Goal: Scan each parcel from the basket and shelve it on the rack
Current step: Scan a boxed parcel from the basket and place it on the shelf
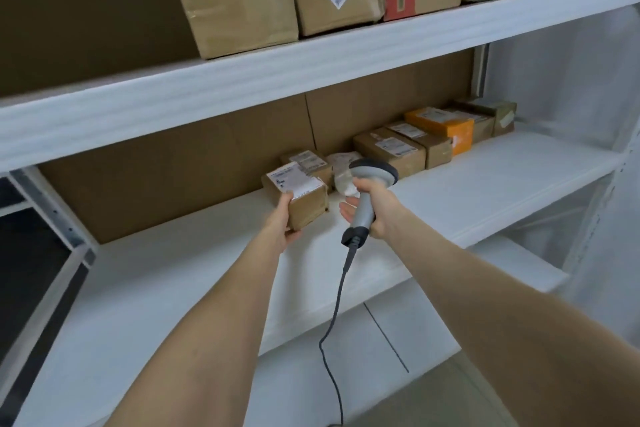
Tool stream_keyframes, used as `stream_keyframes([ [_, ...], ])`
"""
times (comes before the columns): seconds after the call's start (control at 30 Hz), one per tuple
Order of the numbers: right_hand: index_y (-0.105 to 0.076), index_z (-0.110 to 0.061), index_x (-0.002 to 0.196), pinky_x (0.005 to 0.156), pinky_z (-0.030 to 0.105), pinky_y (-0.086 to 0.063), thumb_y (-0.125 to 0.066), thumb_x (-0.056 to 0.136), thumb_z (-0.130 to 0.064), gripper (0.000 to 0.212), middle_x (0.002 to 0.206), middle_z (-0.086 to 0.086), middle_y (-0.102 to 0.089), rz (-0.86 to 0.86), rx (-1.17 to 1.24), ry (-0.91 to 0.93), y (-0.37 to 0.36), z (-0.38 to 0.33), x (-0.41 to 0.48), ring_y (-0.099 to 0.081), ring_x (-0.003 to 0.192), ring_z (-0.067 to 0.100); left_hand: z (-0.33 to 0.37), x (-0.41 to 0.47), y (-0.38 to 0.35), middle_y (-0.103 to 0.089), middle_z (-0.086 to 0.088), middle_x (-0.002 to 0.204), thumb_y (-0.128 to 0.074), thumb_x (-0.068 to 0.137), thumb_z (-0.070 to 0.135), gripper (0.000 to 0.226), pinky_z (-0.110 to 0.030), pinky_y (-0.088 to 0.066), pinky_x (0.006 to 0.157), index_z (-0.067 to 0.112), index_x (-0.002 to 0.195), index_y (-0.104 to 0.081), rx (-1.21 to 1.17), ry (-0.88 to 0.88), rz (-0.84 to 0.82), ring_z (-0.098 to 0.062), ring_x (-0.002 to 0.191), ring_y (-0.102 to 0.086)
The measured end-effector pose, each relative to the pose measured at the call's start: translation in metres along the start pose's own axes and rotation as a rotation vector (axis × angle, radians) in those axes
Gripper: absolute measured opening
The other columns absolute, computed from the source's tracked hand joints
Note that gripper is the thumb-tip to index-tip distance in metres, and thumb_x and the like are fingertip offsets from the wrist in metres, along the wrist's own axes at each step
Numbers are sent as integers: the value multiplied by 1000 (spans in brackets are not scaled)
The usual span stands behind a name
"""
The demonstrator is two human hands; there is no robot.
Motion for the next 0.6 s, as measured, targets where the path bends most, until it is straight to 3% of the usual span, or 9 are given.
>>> stream_keyframes([
  [0.2,-53,-4,89,54,34,-57,-69,89,-22,24,81,14,-64,59,34,-57,-41,21,73,-67,68,25,16,86,36,-57,-13,126,-69,84,42,60,-36,-56,72,8,129,-47,-2,-3,137,-29,109,-59],
  [0.3,-54,-1,97,57,33,-58,-68,90,-21,25,69,14,-64,79,49,-81,-49,29,102,-65,54,23,17,119,37,-53,-13,132,-66,88,37,59,-36,-55,74,11,135,-43,5,18,123,-30,114,-56],
  [0.4,-53,-3,114,57,34,-55,-68,89,-18,33,89,17,-67,127,28,-60,-50,33,123,-67,68,26,16,147,32,-49,-11,138,-60,93,35,56,-38,-52,82,17,142,-38,-25,30,97,-29,119,-53],
  [0.53,-53,-4,111,49,29,-56,-68,89,-17,30,92,17,-65,158,66,-59,-50,34,139,-66,68,25,25,173,22,-51,-7,135,-60,92,36,59,-35,-49,83,20,144,-36,-56,-46,92,-23,109,-55],
  [0.6,-53,-4,114,55,33,-57,-67,90,-16,30,100,18,-65,162,71,-53,-51,31,145,-66,72,26,32,184,17,-48,-9,140,-62,92,27,60,-33,-48,90,15,145,-36,57,-99,89,-25,118,-53],
])
Point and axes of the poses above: each hand's wrist, its own x-axis towards the middle knuckle, its own y-axis out of the back of the hand, z = x × y, the point moved 4 cm from there along x, towards the middle knuckle
